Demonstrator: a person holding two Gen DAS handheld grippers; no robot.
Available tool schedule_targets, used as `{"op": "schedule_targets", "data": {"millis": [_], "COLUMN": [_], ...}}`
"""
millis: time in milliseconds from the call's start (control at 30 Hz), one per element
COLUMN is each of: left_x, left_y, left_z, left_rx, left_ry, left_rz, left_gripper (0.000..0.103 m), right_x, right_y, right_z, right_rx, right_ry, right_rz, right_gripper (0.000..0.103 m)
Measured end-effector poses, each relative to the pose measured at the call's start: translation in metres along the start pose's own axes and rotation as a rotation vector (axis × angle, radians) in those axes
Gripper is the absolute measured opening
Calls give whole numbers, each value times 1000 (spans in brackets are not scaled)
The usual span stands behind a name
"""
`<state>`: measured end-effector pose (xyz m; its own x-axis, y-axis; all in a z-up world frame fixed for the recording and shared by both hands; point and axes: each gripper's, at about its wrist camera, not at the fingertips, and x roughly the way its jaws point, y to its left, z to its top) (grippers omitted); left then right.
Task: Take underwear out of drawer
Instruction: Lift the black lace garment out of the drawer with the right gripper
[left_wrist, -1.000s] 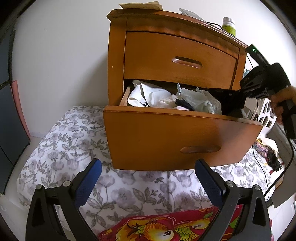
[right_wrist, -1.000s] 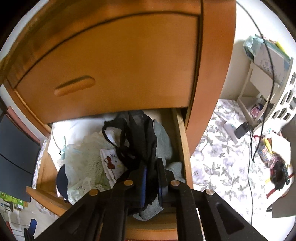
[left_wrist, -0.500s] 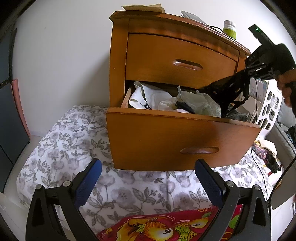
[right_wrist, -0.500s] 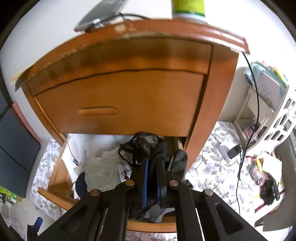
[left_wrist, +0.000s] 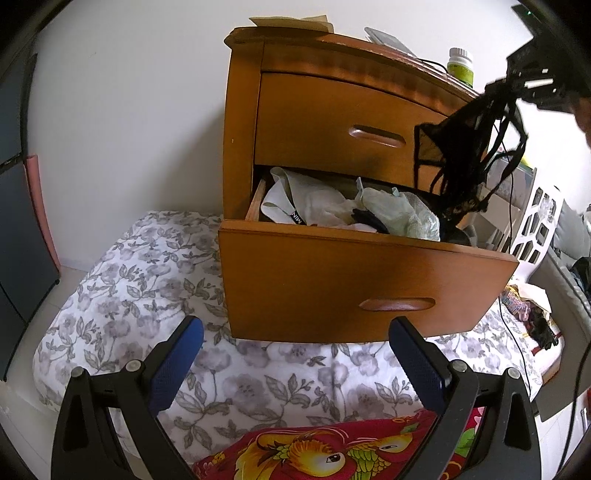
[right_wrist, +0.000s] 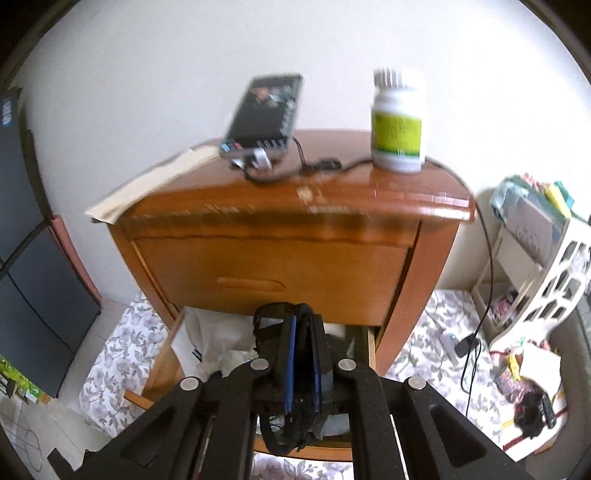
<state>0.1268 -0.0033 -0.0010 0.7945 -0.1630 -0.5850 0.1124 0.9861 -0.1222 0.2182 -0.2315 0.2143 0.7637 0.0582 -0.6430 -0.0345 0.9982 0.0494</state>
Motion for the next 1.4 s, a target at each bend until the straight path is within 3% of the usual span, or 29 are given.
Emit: {"op": "schedule_targets", "data": {"millis": [433,867,1000,1233,1400], "left_x": [-20,-38,-37,-32,-27], "left_y": [-2,-2,-1,-1,1], "left_z": [9,15,15,13,10], "left_rx": [-5,-21,-26,-17,-16], "left_ry": [-36,-67,-59,-39,-20], "left_rz": [-25,-54,-54,-51,-51], "left_gripper": [100,100,100,100,100], "right_x": [-104,-119,-93,9,57], "right_y": [32,55,72,90,98], "right_z": [7,-30,-59,-128,-158], "right_rx": [-138,-217,-293,-332,-342], "right_ry": [-149,-54,33,269,356], "right_rz": [51,115,115,112,108], "right_gripper": [8,8,8,8,8]}}
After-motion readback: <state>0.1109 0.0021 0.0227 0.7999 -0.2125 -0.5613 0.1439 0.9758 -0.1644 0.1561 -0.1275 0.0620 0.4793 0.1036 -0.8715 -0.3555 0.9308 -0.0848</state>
